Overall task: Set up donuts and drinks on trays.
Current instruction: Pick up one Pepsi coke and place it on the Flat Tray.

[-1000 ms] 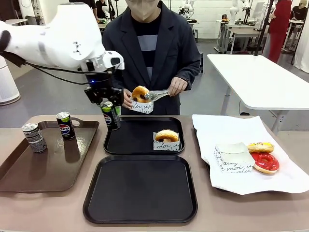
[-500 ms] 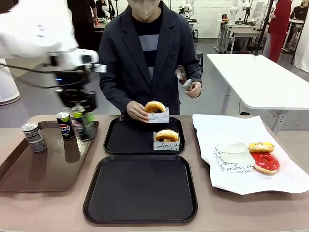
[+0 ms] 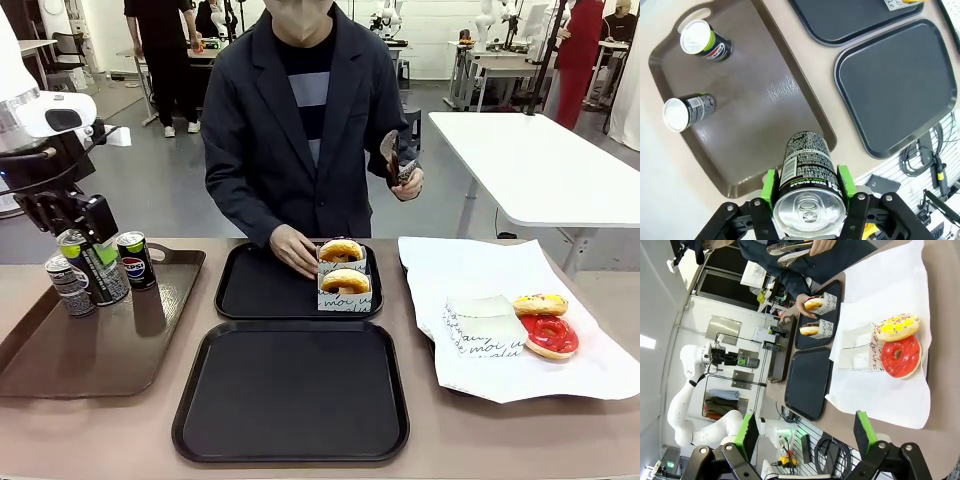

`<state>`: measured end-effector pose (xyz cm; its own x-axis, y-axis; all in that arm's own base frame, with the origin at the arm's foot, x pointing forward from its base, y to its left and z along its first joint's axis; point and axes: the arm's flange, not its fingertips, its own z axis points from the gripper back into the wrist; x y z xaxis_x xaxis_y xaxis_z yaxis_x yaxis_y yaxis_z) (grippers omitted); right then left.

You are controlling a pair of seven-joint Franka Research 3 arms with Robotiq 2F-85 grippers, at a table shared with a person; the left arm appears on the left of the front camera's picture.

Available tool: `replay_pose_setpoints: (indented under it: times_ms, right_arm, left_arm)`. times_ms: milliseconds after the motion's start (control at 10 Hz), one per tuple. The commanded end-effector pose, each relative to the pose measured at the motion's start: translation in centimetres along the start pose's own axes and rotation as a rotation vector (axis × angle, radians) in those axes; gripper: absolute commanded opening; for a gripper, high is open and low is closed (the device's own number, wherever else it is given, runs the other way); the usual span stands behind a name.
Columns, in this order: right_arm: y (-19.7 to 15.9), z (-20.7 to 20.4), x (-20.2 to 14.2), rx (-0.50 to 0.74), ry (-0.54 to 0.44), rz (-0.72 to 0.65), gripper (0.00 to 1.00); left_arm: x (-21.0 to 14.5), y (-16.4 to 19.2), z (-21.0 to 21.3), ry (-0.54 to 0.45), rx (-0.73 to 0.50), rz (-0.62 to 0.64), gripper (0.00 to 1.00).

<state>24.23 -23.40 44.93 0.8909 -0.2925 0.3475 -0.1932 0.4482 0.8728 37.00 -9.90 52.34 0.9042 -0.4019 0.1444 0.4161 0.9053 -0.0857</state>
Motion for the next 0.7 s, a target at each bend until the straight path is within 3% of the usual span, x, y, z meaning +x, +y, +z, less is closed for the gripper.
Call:
replay_pose_setpoints:
  times_ms: [0,200,600]
  right_arm:
    - [0.1,0.2,0.3,0.022,-0.02,0.018,1.0]
    - [0.1,0.2,0.3,0.022,-0.02,0.018,1.0]
    - [0.1,0.2,0.3,0.022,-0.02,0.018,1.0]
  left_arm:
    - [0.7,-0.2,-0.6,-0.009,0.02,0.032,0.58]
    - [2.0,-0.1,-0.4,-0.01,0.027,0.045,0.58]
    - [11.1,-2.3,-3.1,-0.007,-0.002,0.208,0.58]
